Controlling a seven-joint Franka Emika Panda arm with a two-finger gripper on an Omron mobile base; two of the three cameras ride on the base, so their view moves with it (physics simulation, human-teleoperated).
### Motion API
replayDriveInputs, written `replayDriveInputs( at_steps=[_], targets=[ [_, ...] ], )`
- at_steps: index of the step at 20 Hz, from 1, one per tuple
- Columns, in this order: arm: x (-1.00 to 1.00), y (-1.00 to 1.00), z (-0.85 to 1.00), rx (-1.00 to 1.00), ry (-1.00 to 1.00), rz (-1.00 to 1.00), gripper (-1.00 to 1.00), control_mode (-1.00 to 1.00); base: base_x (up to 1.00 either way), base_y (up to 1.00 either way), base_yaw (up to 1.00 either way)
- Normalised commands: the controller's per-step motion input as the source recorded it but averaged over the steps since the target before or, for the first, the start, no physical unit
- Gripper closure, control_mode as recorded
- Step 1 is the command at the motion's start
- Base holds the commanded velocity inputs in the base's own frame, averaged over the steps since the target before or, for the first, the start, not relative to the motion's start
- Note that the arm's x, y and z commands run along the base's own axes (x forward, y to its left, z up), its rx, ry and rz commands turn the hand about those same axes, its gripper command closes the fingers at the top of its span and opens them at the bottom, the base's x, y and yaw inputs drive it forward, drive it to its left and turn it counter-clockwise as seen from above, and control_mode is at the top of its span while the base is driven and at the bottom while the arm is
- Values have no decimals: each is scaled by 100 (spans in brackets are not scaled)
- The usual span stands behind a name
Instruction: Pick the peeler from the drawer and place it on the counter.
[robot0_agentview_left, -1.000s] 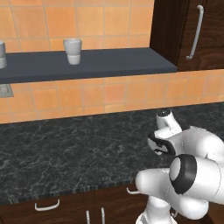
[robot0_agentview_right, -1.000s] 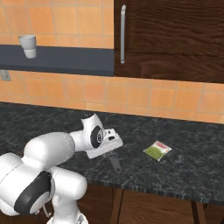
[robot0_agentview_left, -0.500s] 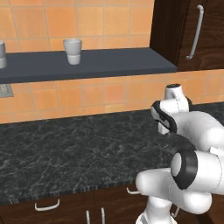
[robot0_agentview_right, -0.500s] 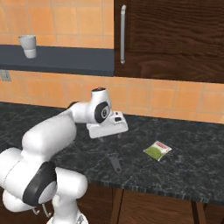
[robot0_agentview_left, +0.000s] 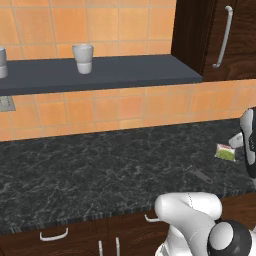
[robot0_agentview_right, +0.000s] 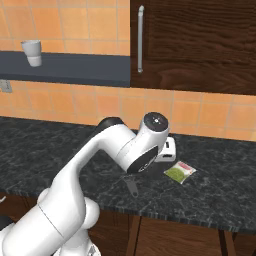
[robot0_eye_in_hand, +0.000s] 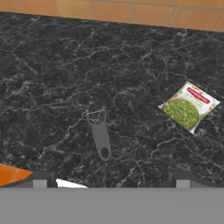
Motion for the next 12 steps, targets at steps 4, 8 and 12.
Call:
replayDriveInputs(
  at_steps=[4,8,12],
  targets=[
    [-75,-39,100,30,-28,-10,-100,-100,0,0,0],
    [4,7,0,-1,1,0,-100,-100,0,0,0],
    [-37,-5,1,1,-19,-1,-100,-100,0,0,0]
  ],
)
